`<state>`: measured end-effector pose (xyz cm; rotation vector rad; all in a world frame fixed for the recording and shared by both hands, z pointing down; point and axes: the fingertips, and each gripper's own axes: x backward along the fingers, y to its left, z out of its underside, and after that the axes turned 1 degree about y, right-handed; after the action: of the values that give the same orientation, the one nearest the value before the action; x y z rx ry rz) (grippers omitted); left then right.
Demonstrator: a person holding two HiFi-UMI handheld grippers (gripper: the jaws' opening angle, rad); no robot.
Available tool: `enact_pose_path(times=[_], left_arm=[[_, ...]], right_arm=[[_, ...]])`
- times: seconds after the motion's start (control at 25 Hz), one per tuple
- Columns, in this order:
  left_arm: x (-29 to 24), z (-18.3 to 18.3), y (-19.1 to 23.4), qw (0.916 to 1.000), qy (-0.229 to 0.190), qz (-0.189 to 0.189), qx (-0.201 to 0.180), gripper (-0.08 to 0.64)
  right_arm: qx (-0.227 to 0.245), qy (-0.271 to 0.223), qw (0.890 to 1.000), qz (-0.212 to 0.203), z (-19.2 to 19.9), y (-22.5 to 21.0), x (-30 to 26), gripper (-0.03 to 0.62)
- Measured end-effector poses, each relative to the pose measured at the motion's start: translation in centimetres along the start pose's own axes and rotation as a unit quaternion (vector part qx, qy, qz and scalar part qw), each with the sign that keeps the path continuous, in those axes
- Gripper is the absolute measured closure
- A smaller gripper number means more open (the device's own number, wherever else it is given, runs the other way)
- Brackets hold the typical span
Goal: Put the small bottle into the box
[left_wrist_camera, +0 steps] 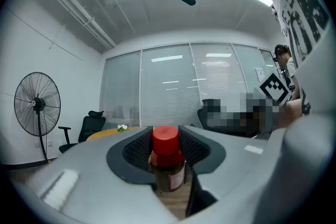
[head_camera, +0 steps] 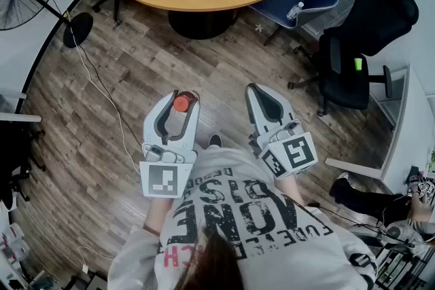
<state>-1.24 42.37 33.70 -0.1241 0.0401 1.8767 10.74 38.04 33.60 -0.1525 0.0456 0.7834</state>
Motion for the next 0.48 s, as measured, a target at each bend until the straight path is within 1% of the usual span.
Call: enact_pose_path(times=[0.2, 0.48], left_arm=[[0.4, 0.0, -1.3, 1.0, -0.003, -0.005, -0.001, 0.4], [0.5, -0.4, -1.8, 0.9999, -0.01, -0.012, -0.007, 0.4]], right_arm=[[-0.001, -0.002, 1.0, -0.004, 0.2, -0.2, 1.4, 0.575], [-0.006, -0.003, 1.0, -0.003, 0.0, -0.8, 2.3, 0.574]])
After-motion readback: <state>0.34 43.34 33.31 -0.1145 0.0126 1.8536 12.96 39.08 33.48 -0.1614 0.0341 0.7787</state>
